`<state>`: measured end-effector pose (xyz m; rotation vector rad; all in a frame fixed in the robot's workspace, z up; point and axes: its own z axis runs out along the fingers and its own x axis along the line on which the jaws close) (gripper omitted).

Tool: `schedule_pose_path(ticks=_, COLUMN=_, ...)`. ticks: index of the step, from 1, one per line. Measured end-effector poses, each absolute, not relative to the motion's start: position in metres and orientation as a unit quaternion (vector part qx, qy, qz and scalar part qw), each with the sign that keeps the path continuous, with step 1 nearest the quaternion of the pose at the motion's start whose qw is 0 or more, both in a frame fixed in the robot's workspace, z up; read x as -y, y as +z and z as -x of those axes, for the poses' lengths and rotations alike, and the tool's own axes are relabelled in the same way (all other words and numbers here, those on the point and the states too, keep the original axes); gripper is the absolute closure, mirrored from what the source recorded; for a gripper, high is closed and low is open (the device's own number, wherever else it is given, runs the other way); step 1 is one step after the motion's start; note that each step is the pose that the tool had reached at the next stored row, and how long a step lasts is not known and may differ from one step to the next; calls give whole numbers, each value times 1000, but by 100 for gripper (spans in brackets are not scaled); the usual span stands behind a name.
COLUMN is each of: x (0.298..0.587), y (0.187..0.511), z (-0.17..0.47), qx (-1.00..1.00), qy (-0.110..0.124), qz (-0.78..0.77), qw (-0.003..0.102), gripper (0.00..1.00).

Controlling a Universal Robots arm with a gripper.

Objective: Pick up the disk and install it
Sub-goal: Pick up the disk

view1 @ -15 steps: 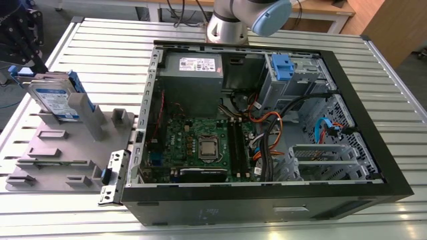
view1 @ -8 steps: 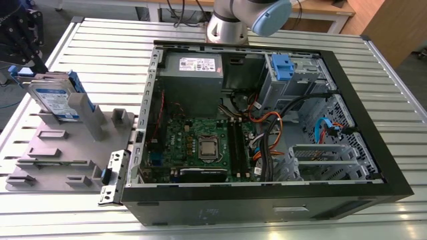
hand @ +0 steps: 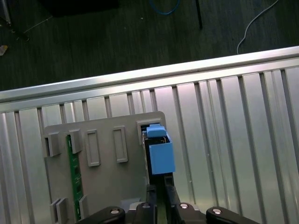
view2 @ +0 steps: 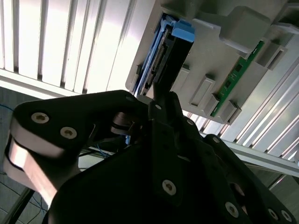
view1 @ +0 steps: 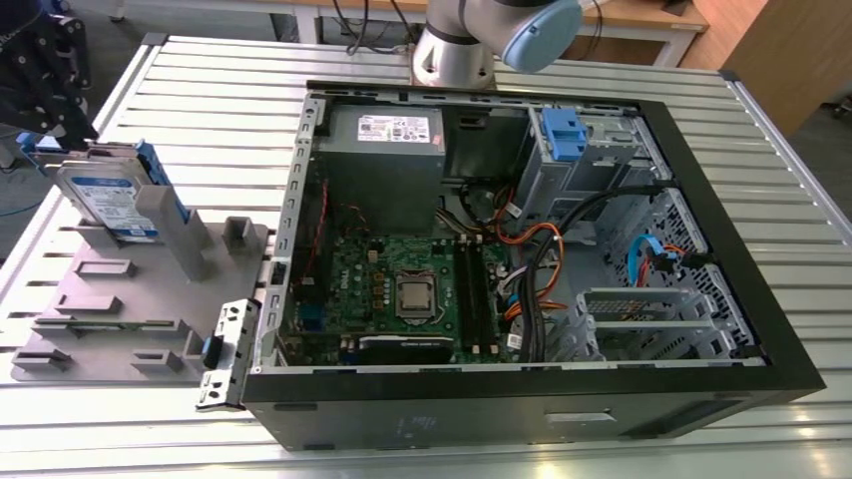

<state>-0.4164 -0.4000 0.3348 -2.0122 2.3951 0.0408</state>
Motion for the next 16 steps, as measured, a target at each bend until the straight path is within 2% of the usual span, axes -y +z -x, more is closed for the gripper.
schedule_pose_path(ticks=2, x=400, y=335, z=416, qx=-766, qy=13, qz=643, qw=7, gripper=71)
schedule_pose_path(ticks=3, x=400, y=335, z=416, qx=-766, qy=13, qz=643, qw=7, gripper=71)
schedule_pose_path(ticks=5, x=400, y=335, z=416, qx=-766, qy=13, qz=643, qw=7, gripper=59)
schedule_pose_path(ticks=6, x=400, y=335, z=416, qx=-766, qy=13, qz=643, qw=7, gripper=59)
schedule_pose_path(ticks=8, x=400, y=335, z=416, qx=-766, qy=13, qz=643, qw=7, gripper=47)
schedule_pose_path(ticks=9, x=400, y=335, z=416, qx=-766, qy=13, qz=643, qw=7, gripper=47)
schedule_pose_path(ticks=10, x=400, y=335, z=416, qx=-766, qy=13, qz=643, qw=7, gripper=41)
schedule_pose_path(ticks=16, x=400, y=332, z=417, qx=-764, qy=12, qz=645, qw=7, gripper=41)
